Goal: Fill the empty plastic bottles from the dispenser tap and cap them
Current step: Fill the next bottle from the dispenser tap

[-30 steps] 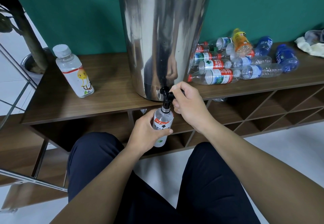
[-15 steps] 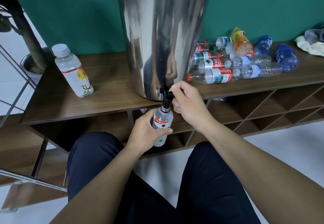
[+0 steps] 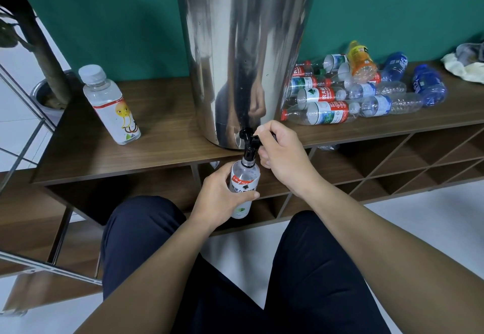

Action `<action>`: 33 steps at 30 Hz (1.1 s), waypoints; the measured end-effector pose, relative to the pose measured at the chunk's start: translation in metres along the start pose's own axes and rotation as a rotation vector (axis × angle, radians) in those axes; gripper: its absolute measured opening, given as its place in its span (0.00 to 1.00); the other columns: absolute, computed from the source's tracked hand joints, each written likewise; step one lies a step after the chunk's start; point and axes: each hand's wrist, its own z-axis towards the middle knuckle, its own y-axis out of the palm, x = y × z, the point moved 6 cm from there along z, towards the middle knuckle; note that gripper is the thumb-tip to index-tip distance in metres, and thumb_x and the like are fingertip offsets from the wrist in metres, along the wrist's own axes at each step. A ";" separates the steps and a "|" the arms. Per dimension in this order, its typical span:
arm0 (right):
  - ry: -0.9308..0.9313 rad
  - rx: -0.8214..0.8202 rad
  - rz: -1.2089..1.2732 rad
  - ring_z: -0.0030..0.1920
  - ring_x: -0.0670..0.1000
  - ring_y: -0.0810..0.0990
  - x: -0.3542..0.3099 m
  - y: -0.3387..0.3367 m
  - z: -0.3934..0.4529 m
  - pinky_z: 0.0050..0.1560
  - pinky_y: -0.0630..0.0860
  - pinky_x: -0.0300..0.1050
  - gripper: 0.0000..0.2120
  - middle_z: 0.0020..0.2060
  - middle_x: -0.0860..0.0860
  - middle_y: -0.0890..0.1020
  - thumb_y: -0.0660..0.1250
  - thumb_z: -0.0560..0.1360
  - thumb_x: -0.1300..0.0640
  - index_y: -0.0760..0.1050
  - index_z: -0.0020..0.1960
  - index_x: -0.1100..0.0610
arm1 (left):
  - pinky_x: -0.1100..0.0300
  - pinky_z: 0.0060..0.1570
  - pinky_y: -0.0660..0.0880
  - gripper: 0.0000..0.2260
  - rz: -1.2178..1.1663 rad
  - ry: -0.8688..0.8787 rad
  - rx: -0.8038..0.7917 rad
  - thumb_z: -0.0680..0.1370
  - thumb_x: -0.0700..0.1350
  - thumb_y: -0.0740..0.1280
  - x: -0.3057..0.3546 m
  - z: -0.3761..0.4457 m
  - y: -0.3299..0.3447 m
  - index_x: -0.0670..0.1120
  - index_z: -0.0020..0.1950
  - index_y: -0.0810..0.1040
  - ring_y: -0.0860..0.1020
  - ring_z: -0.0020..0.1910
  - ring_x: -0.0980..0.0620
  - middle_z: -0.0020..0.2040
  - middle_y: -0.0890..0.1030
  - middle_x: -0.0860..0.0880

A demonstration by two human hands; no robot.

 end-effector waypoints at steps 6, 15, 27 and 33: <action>-0.001 0.004 0.003 0.30 0.46 0.69 0.001 0.001 0.001 0.35 0.65 0.49 0.12 0.28 0.43 0.71 0.63 0.89 0.50 0.77 0.47 0.51 | 0.53 0.66 0.82 0.30 -0.022 0.014 0.007 0.70 0.47 0.89 0.000 0.000 0.000 0.56 0.70 0.83 0.85 0.60 0.61 0.60 0.88 0.62; 0.002 0.003 0.012 0.30 0.47 0.68 0.001 0.000 0.000 0.34 0.64 0.49 0.13 0.29 0.45 0.70 0.63 0.89 0.51 0.76 0.50 0.57 | 0.55 0.65 0.82 0.31 -0.007 0.013 0.006 0.70 0.48 0.88 0.001 0.000 0.000 0.56 0.71 0.82 0.85 0.60 0.63 0.61 0.87 0.62; -0.002 -0.009 0.015 0.30 0.47 0.67 0.000 0.001 -0.001 0.33 0.63 0.49 0.13 0.28 0.45 0.69 0.62 0.90 0.52 0.76 0.50 0.57 | 0.65 0.59 0.78 0.32 0.014 -0.004 0.010 0.70 0.49 0.88 0.001 -0.001 -0.001 0.56 0.72 0.81 0.83 0.59 0.67 0.60 0.87 0.63; -0.005 0.004 0.013 0.30 0.48 0.67 0.000 0.001 0.000 0.34 0.63 0.50 0.13 0.28 0.44 0.69 0.62 0.89 0.51 0.76 0.49 0.55 | 0.58 0.63 0.81 0.31 0.020 0.003 0.014 0.70 0.50 0.88 0.002 -0.001 -0.001 0.57 0.71 0.82 0.84 0.60 0.65 0.60 0.87 0.63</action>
